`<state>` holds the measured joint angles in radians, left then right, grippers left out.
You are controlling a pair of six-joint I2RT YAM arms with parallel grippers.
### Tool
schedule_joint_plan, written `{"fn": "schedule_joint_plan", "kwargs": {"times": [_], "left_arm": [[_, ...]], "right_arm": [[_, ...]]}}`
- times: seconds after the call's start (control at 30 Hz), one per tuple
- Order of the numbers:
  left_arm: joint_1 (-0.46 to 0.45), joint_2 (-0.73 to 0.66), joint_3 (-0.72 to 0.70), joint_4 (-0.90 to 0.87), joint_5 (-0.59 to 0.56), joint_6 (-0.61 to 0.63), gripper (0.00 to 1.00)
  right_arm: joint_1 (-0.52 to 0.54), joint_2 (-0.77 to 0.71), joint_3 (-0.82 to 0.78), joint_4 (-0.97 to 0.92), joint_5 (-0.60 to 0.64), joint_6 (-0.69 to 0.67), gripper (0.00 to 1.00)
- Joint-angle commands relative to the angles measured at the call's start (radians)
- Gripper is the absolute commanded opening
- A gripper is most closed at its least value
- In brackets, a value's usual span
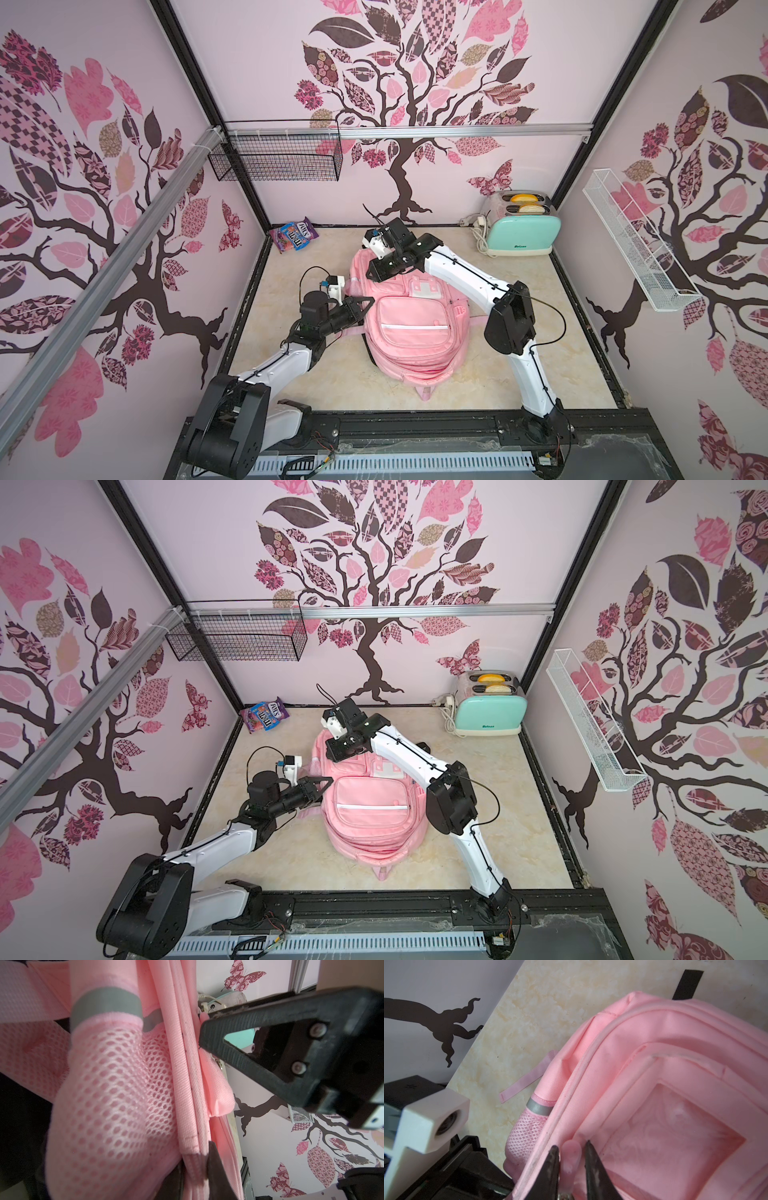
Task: Zip up the backpack
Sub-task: Zip the zipper on the backpack.
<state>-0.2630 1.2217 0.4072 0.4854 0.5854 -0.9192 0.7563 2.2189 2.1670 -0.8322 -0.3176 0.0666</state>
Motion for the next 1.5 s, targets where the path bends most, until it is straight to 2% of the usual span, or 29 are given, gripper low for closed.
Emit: {"fn": "schedule_joint_plan", "kwargs": {"times": [0.0, 0.2, 0.3, 0.5, 0.83, 1.47], "left_arm": [[-0.005, -0.020, 0.004, 0.113, 0.060, 0.005, 0.00], [0.006, -0.017, 0.005, 0.081, 0.038, 0.015, 0.00], [0.014, -0.004, 0.008, 0.065, 0.035, 0.019, 0.00], [0.017, -0.001, 0.008, 0.043, 0.016, 0.030, 0.00], [0.024, -0.016, 0.008, 0.005, -0.016, 0.042, 0.00], [0.039, -0.032, 0.005, -0.002, -0.016, 0.039, 0.00]], "right_arm": [[0.008, 0.006, 0.056, -0.018, -0.019, -0.010, 0.21], [0.000, -0.038, 0.008, 0.034, -0.007, 0.013, 0.11], [-0.010, -0.051, -0.009, 0.050, -0.021, 0.026, 0.10], [-0.044, -0.112, -0.121, 0.147, -0.088, 0.078, 0.09], [-0.077, -0.184, -0.273, 0.250, -0.124, 0.132, 0.09], [-0.105, -0.248, -0.469, 0.360, -0.068, 0.157, 0.08]]}}
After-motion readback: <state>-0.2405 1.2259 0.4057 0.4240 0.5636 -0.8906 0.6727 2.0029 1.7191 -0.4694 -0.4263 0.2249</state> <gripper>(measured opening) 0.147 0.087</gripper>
